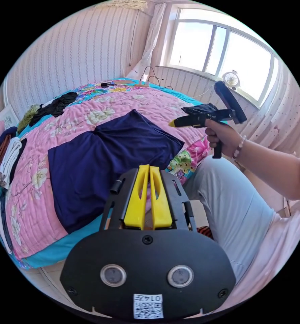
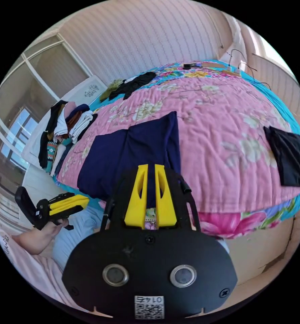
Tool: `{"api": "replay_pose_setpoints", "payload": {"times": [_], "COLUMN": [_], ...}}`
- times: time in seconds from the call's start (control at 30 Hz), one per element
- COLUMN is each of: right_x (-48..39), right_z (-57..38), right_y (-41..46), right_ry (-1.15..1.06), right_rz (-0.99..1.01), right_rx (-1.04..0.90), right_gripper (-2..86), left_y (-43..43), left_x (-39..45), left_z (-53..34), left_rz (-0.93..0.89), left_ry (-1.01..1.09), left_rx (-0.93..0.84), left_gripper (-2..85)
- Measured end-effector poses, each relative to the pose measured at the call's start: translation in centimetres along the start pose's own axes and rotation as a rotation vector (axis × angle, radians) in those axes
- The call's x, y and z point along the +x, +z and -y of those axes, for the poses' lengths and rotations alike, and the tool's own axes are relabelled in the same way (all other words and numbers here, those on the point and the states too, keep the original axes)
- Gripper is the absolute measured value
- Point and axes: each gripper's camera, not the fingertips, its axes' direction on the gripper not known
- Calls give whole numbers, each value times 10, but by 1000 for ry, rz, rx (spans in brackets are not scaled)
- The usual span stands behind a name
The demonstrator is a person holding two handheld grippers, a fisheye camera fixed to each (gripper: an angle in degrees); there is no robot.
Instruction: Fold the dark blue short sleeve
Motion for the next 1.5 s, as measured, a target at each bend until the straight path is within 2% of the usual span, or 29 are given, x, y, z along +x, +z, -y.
{"api": "replay_pose_setpoints", "payload": {"times": [0.17,0.3,0.5,0.8,0.9,1.03,1.17,1.33,1.5], "right_x": [44,59,102,103,101,105,114,115,106], "right_z": [-65,-91,-128,-119,-120,-118,-114,-104,-91], "right_y": [-13,-6,19,62,67,75,81,81,77], "right_ry": [111,149,328,158,125,97,124,78,2], "right_rz": [50,35,113,130,75,147,172,219,341], "right_rx": [90,121,207,91,92,68,51,44,63], "right_gripper": [85,104,131,138,119,78,49,22,14], "left_y": [2,13,57,166,197,232,274,266,230], "left_x": [-15,-44,-66,-87,-92,-93,-87,-90,-104], "left_z": [18,47,112,236,272,305,318,318,311], "left_rz": [14,-42,-40,-75,-46,17,61,56,192], "left_ry": [-24,-62,13,13,-2,-13,17,37,88], "left_rx": [-7,-46,-98,-186,-198,-203,-325,-316,-349], "left_gripper": [3,30,64,81,81,86,75,12,-3]}}
